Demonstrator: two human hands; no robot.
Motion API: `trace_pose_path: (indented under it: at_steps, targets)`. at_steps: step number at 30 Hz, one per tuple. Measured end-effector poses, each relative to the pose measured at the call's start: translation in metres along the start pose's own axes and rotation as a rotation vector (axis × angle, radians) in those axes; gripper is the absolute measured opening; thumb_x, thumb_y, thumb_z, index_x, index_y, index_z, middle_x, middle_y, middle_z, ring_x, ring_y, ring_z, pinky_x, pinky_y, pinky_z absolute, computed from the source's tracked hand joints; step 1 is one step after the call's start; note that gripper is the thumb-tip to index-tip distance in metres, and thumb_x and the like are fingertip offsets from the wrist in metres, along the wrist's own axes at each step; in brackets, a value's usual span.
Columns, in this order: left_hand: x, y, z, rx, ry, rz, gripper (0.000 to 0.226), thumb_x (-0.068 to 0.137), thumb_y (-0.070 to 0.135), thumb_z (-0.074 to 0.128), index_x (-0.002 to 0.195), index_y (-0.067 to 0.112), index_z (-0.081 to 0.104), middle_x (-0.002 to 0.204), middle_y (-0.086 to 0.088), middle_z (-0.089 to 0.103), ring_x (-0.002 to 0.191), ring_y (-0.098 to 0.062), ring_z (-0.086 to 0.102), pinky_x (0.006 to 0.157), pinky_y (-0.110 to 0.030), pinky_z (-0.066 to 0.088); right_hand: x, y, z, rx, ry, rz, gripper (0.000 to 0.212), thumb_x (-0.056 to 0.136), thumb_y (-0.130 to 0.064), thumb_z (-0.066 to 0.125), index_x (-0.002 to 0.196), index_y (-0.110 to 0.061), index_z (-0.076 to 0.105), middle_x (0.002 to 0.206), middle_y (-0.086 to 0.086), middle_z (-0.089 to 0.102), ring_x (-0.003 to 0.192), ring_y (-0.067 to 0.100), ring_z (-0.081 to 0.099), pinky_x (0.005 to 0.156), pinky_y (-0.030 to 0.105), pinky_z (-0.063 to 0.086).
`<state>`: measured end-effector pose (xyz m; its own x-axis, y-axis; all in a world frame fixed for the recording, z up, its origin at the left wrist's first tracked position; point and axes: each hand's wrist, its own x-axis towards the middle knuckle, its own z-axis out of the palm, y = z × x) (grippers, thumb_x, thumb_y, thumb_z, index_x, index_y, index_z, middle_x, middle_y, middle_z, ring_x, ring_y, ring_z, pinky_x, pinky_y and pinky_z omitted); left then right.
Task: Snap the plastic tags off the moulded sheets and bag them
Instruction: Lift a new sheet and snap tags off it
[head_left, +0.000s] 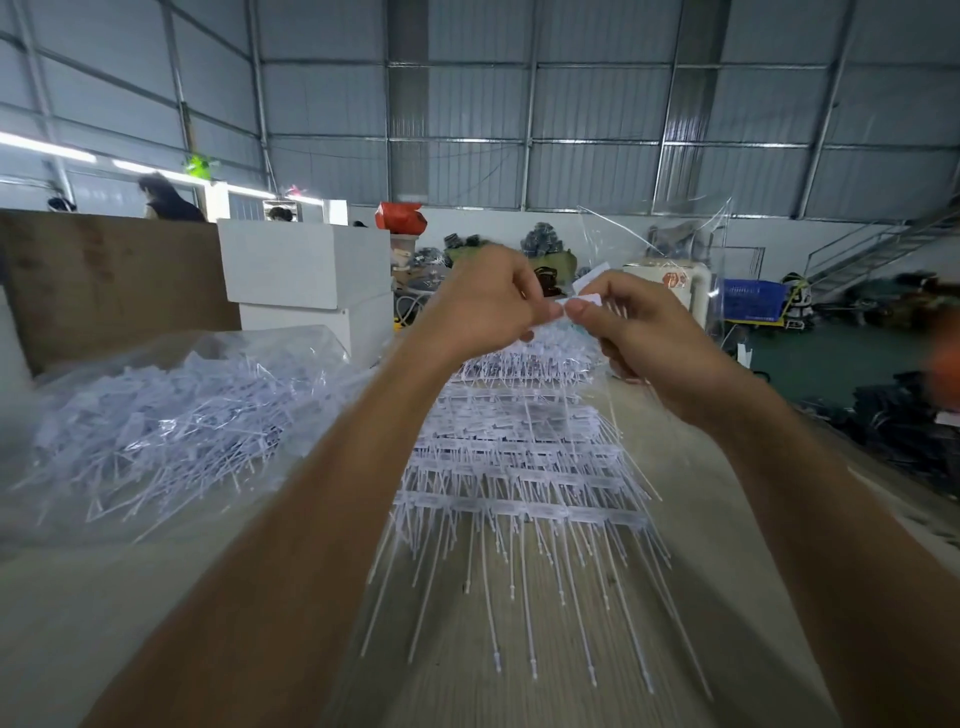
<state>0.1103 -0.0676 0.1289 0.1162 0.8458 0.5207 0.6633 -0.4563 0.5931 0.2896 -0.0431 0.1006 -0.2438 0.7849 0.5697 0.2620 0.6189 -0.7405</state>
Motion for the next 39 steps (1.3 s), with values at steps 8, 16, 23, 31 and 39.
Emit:
trace_pose_path:
  at_steps: [8,16,23,31,39]
  targets:
    - [0.001,0.008,0.004,0.221,0.1,0.069,0.039,0.104,0.04,0.049,0.068,0.027,0.051,0.069,0.01,0.055,0.071,-0.013,0.054,0.099,-0.049,0.045,0.001,-0.009,-0.001,0.45,-0.026,0.112,0.016,0.102,-0.016,0.056,0.086,-0.017,0.056,0.066,-0.001,0.031,0.052,0.01,0.019,0.041,0.021,0.016]
    - [0.004,0.013,-0.004,-0.105,0.17,-0.024,0.033,0.102,0.024,0.049,0.094,-0.001,0.068,0.07,-0.008,0.057,0.065,-0.023,0.053,0.069,-0.034,0.043,-0.004,-0.016,0.011,0.363,-0.065,-0.032,0.008,0.103,-0.021,0.057,0.102,-0.014,0.06,0.063,-0.004,0.038,0.05,0.009,0.025,0.043,0.02,0.024]
    - [0.003,0.02,-0.009,-0.232,0.118,-0.172,0.024,0.101,0.016,0.055,0.089,0.0,0.069,0.058,-0.005,0.048,0.049,-0.016,0.042,0.058,-0.027,0.035,-0.005,-0.02,0.008,0.034,-0.01,-0.194,0.016,0.1,-0.022,0.062,0.097,-0.006,0.061,0.062,-0.012,0.049,0.051,0.005,0.037,0.048,0.021,0.03]
    - [0.001,0.026,-0.009,-0.27,0.034,-0.252,0.017,0.104,0.011,0.046,0.097,0.009,0.061,0.051,-0.002,0.039,0.047,-0.014,0.033,0.052,-0.026,0.028,-0.004,-0.023,0.007,-0.371,0.113,-0.337,0.017,0.096,-0.028,0.067,0.096,-0.012,0.065,0.072,-0.004,0.057,0.065,0.0,0.044,0.06,0.016,0.032]
    - [0.001,0.015,-0.008,-0.544,-0.148,-0.305,0.039,0.105,0.015,0.035,0.068,0.014,0.043,0.048,0.001,0.032,0.046,-0.014,0.025,0.053,-0.028,0.022,-0.004,-0.026,0.011,-0.528,0.165,-0.441,0.014,0.1,-0.026,0.061,0.097,-0.012,0.062,0.063,-0.015,0.049,0.062,-0.003,0.048,0.056,0.012,0.028]
